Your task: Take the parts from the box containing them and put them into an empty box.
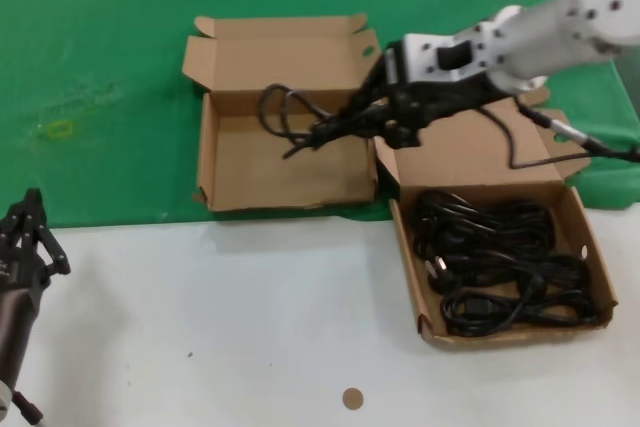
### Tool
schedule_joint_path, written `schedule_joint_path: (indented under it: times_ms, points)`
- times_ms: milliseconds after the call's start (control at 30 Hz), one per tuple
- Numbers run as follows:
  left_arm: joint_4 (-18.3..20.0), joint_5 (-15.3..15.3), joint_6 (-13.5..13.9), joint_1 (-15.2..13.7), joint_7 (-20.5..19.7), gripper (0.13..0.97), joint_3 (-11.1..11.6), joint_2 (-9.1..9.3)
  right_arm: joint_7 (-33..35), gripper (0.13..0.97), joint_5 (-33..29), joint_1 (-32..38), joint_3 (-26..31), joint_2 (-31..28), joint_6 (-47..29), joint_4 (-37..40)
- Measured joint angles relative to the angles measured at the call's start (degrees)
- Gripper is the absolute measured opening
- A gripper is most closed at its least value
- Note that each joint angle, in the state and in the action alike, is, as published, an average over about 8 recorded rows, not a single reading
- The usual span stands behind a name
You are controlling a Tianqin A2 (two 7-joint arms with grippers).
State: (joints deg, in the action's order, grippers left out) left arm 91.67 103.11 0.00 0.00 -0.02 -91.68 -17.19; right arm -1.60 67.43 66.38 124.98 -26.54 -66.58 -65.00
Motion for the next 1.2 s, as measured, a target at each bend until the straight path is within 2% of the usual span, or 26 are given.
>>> schedule_joint_path:
  times_ms: [300,600,867,1200]
  points:
    - [0.0,0.0,0.0,0.0,0.0,0.144,0.0,0.0,4.2,0.177,-0.8,3.3,1.7,7.6,5.0,11.0]
    - [0.0,0.0,0.0,0.0,0.0,0.144,0.0,0.0,8.2,0.178,-1.1,6.0,2.3,11.9,9.3,19.8]
    - [0.0,0.0,0.0,0.0,0.0,0.144,0.0,0.0,10.0,0.187,-1.3,6.8,2.6,13.0,11.3,23.0]
    - [0.0,0.0,0.0,0.0,0.0,0.144,0.0,0.0,11.0,0.265,-1.2,7.3,2.7,13.4,12.0,24.6]
